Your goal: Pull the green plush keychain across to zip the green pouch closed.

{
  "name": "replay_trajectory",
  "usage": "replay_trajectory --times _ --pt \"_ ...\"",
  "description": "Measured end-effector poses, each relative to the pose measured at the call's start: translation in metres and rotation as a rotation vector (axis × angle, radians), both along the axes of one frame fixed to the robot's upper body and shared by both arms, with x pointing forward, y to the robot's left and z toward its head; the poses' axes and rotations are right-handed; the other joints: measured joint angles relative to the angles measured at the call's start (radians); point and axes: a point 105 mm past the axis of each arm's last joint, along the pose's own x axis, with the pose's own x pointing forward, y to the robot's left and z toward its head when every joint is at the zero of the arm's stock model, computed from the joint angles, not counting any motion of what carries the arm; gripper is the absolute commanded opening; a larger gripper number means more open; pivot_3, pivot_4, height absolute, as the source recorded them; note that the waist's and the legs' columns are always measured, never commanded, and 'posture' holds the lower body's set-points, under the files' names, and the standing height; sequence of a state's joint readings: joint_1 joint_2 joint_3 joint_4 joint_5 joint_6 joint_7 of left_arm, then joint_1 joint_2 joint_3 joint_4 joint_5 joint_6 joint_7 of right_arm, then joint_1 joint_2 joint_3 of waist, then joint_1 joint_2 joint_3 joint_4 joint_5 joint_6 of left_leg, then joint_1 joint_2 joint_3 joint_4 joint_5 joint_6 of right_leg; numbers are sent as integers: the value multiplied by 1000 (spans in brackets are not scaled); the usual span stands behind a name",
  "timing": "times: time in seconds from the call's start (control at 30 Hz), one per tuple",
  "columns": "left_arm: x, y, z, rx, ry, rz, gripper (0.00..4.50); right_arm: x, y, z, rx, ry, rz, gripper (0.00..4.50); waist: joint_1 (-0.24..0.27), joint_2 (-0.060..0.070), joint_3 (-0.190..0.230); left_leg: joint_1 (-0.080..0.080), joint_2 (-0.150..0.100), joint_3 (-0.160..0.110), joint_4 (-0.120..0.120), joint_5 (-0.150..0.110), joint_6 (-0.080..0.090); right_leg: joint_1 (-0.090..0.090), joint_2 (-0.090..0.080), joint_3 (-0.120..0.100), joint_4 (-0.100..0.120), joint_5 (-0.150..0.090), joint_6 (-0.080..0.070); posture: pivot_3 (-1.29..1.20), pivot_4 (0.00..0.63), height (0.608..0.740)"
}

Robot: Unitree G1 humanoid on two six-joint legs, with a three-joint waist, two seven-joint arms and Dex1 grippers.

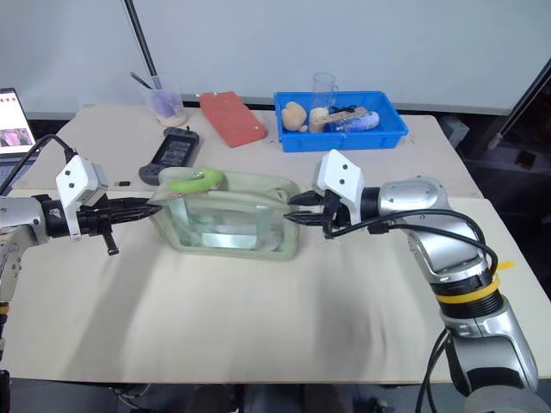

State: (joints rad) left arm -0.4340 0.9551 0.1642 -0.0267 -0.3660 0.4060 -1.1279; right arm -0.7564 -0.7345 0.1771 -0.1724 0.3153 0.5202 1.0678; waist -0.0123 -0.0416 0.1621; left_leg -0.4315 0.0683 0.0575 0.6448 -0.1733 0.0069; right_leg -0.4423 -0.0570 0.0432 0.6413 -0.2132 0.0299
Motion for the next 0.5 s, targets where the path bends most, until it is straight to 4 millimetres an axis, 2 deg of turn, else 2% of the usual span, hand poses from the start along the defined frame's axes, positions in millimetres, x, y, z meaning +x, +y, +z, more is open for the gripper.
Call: replay_trajectory --times 0.1,0.17,0.2,0.3,0.4,0.5 --pt "-1 -1 0 -7 11 -3 0 5 -2 19 -11 -53 -7 3873 0 0 0 0 0 0 0 0 0 -1 0 0 0 0 0 0 150 740" --pt "-2 -4 0 -8 17 -11 0 6 7 39 12 -112 15 4477 -2 0 0 0 0 0 0 0 0 -1 0 0 1 0 0 0 150 740" --pt "-3 -5 1 -8 20 -15 0 4 19 51 47 -151 44 4477 -6 0 0 0 1 0 -1 0 0 -2 1 0 1 0 -1 0 150 740" --pt "-5 -9 1 -10 30 -25 0 -5 51 66 142 -194 123 4477 -9 0 0 0 1 0 -1 0 0 -3 2 0 3 -1 -2 0 150 740" --pt "-7 -12 0 -6 35 -32 0 -13 86 49 133 -173 200 4477 -5 0 0 -1 1 0 -1 0 0 -4 1 0 4 -1 -2 0 150 740" --pt "-9 -14 -1 -4 42 -34 0 -20 106 37 106 -167 258 4477 1 0 0 -4 1 0 0 0 0 -6 1 0 4 -1 -2 0 150 740"
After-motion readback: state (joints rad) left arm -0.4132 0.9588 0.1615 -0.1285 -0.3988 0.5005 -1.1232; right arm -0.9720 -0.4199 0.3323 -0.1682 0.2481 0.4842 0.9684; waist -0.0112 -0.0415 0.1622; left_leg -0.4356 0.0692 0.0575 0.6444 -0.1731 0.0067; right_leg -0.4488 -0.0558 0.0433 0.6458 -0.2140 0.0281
